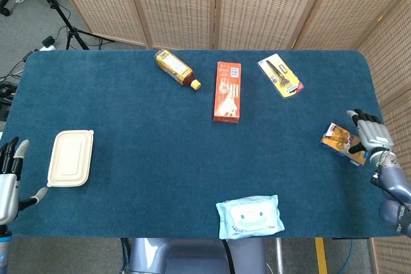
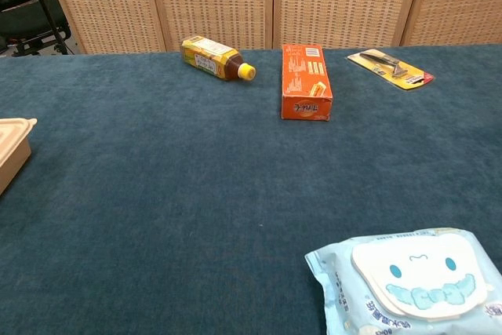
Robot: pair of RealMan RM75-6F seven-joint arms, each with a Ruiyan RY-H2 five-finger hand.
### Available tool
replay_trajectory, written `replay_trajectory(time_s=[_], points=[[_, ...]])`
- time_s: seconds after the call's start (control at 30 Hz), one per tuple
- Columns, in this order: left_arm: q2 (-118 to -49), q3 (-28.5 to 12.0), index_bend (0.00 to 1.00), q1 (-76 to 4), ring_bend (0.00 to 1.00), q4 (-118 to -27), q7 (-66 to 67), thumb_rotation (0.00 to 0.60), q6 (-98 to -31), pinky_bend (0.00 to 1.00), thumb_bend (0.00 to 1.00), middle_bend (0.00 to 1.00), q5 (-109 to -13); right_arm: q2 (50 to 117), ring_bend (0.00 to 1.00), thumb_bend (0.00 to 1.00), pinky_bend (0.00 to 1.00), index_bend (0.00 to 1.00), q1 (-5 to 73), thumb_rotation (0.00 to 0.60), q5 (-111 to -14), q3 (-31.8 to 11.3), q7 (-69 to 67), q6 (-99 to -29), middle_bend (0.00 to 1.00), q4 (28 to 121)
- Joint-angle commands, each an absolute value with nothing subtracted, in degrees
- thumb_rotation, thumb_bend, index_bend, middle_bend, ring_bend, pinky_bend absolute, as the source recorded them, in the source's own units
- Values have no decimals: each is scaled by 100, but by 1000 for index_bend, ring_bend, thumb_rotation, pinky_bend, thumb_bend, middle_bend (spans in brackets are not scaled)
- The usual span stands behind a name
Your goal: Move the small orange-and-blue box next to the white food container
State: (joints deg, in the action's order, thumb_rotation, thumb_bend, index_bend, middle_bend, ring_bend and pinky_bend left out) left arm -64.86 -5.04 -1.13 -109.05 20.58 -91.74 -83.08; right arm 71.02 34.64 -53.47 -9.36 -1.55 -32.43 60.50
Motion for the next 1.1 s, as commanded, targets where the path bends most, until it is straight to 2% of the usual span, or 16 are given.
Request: replay_trajectory(time_s=[0.03, 0.4, 0.57, 0.6, 0.67, 0.73, 0.8, 0.83, 0.9, 1.0, 1.1], points=[[-6489, -519, 0, -115, 0, -10902, 2063, 600, -9179, 0, 0, 0, -8281, 7272, 0, 0, 0, 0, 3590, 600, -5104, -863, 18, -2982, 0, 5863], [-6491, -537, 0, -150, 0, -10888, 2070, 600, -9138, 0, 0, 0, -8223, 7477, 0, 0, 0, 0, 3712, 600, -4735, -716, 187, -2598, 0, 5550], [-6508, -548, 0, -164, 0, -10879, 2072, 600, -9129, 0, 0, 0, -8191, 7880, 20, 0, 32, 1, 3739, 600, -4840, -624, 294, -2668, 19, 5048], [-6508, -549, 0, -166, 0, -10880, 2070, 600, -9126, 0, 0, 0, -8185, 7927, 67, 0, 87, 28, 3750, 600, -4862, -614, 305, -2645, 68, 4966], [-6508, -553, 0, -168, 0, -10880, 2062, 600, -9125, 0, 0, 0, -8176, 7990, 224, 0, 236, 163, 3756, 600, -4911, -623, 302, -2680, 232, 4873], [-6503, -560, 0, -166, 0, -10885, 2042, 600, -9133, 0, 0, 0, -8164, 8097, 483, 4, 451, 370, 3726, 600, -5034, -670, 272, -2917, 489, 4754], [-6494, -563, 0, -165, 0, -10890, 2017, 600, -9135, 0, 0, 0, -8157, 8174, 636, 75, 571, 476, 3681, 600, -5157, -726, 211, -3173, 628, 4699], [-6490, -564, 0, -163, 0, -10894, 2007, 600, -9138, 0, 0, 0, -8155, 8190, 678, 137, 600, 517, 3664, 600, -5208, -745, 180, -3259, 666, 4699], [-6475, -565, 0, -160, 0, -10898, 1983, 600, -9144, 0, 0, 0, -8155, 8174, 699, 216, 611, 548, 3624, 600, -5398, -785, 80, -3465, 689, 4762], [-6444, -560, 0, -148, 0, -10910, 1917, 600, -9159, 0, 0, 0, -8164, 7980, 711, 277, 612, 562, 3549, 600, -5810, -859, -164, -3893, 701, 5182], [-6408, -566, 0, -135, 0, -10920, 1842, 600, -9175, 0, 0, 0, -8155, 7455, 711, 311, 612, 563, 3472, 600, -6599, -948, -478, -4729, 701, 6299]])
